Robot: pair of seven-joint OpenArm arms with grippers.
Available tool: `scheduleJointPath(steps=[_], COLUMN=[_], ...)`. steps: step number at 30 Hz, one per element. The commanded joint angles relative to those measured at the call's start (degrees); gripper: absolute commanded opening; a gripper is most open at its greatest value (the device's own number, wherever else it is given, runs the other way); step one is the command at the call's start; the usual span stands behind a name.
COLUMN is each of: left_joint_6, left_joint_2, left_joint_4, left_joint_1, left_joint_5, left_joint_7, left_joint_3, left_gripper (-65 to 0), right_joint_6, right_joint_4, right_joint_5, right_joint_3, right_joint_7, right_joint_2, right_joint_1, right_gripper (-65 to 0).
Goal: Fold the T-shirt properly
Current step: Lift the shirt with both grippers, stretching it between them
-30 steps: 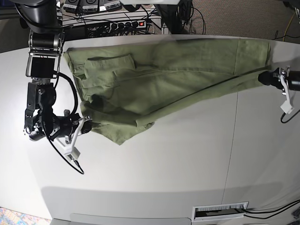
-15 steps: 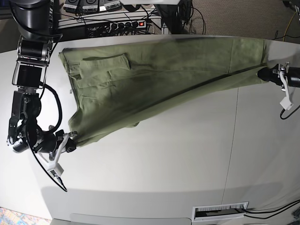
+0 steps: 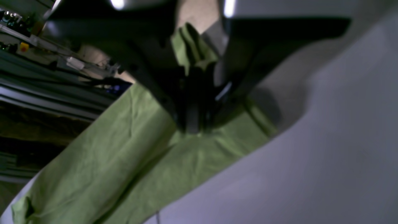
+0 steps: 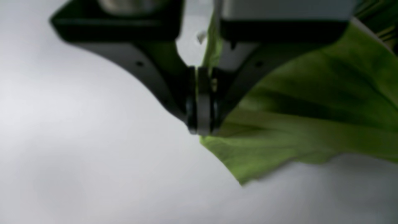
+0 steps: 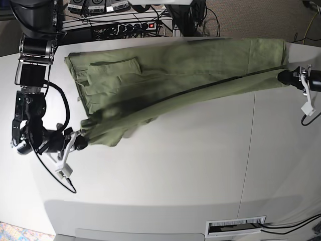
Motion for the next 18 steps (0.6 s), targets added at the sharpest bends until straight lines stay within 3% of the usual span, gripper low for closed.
scheduleJointPath(steps=[1, 10, 13, 18], left_joint_6=[0.16, 0.16, 0.16, 0.16], left_joint_2=[-1.77, -2.45, -2.69, -2.67], left_joint_4=[0.63, 0.63, 0.63, 0.63], left_joint_1=[-0.74, 1.16, 1.09, 1.11], left_joint_5=[-1.15, -1.15, -1.15, -1.15], left_joint_7=[0.06, 0.06, 0.06, 0.06], left_joint_3=[-0.52, -0.52, -0.52, -0.52], left_gripper=[-65.0, -65.0, -65.0, -65.0], right_joint_6=[0.33, 0.57, 2.27, 5.39], right_joint_4=[0.96, 1.18, 1.53, 5.38], right_joint_5=[0.98, 4.04, 7.17, 7.28], right_joint_3=[0.39, 0.39, 0.39, 0.39], right_joint_7=[0.84, 0.84, 0.84, 1.33], right_joint_2=[1.14, 1.16, 1.14, 1.16], right_joint_1=[1.42, -0.11, 0.02, 0.02], right_gripper=[-65.0, -65.0, -65.0, -65.0])
